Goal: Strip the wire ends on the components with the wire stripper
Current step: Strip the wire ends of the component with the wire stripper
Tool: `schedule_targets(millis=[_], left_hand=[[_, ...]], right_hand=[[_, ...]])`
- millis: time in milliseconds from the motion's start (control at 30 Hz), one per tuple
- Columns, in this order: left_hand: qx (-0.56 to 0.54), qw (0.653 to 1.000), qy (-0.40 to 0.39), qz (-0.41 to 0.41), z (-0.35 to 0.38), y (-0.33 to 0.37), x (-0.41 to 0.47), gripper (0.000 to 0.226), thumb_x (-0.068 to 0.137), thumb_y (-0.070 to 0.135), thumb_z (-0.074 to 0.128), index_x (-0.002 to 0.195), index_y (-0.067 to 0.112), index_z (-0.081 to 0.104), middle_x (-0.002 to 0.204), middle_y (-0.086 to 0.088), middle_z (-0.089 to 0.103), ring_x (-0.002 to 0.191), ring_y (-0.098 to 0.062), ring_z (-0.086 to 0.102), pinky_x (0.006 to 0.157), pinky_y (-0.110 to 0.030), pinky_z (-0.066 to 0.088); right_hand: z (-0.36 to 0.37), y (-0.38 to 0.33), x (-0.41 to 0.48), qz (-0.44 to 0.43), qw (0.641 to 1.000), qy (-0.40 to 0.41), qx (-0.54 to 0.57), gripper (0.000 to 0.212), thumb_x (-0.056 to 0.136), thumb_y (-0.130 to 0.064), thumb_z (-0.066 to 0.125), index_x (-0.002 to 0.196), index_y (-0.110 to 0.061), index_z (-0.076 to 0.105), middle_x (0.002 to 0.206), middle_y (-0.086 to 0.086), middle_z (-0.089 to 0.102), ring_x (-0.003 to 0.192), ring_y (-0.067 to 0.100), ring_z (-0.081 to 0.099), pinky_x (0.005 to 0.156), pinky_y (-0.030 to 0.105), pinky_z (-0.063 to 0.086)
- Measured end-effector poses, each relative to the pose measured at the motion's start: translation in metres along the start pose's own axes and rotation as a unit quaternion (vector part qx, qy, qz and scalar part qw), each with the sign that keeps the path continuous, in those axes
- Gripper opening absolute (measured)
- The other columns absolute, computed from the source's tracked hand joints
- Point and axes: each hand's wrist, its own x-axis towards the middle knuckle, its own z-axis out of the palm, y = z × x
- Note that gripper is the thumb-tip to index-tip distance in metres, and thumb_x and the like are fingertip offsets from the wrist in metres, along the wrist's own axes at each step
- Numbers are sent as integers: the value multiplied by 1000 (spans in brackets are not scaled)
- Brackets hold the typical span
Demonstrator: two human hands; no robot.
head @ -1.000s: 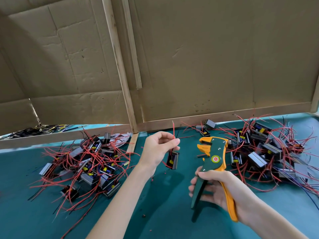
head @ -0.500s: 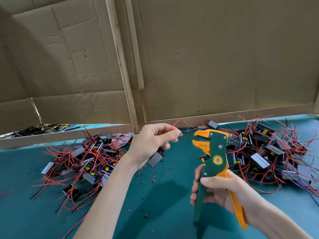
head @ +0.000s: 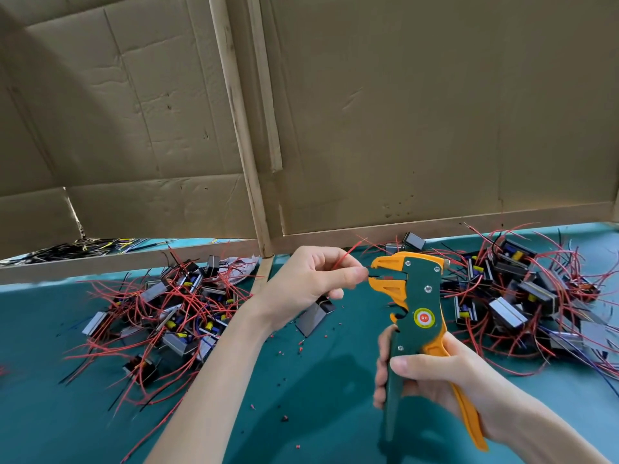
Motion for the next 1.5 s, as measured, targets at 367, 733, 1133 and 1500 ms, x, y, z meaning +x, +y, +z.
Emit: schedule_targets(millis=[367, 733, 1133, 1500], left_hand=[[25, 999, -29, -7, -5, 1, -1, 22, 92, 13, 62, 72, 22, 67, 60, 15, 54, 52, -1, 45, 54, -11, 39], [-38, 999, 0, -10, -2, -9, 4, 20, 94, 26, 51, 86, 16, 66, 74, 12, 62, 62, -9, 40, 61, -20, 33], [34, 996, 44, 65, -7, 3, 1, 9, 79, 6, 73, 77, 15, 73, 69, 7, 68, 63, -4, 56, 58, -18, 48], [57, 998, 6, 34, -4, 8, -4, 10, 88, 9, 67, 81, 16, 70, 70, 15, 67, 67, 4, 58, 63, -7, 42]], right_hand=[[5, 2, -6, 22, 995, 82, -46, 42, 54, -34, 94, 73, -12, 65, 62, 23, 57, 51, 33, 59, 56, 40, 51], [5, 0, 3, -32, 994, 103, 37, 29, 55, -16, 86, 74, -4, 68, 73, 28, 59, 66, 43, 63, 65, 47, 55], [3, 1, 2, -19, 999, 39, 26, 44, 53, -22, 94, 82, -2, 68, 78, 28, 61, 73, 43, 64, 73, 49, 55], [5, -1, 0, -14, 999, 32, -5, 43, 53, -25, 94, 81, -3, 69, 77, 26, 62, 72, 43, 65, 71, 48, 55]])
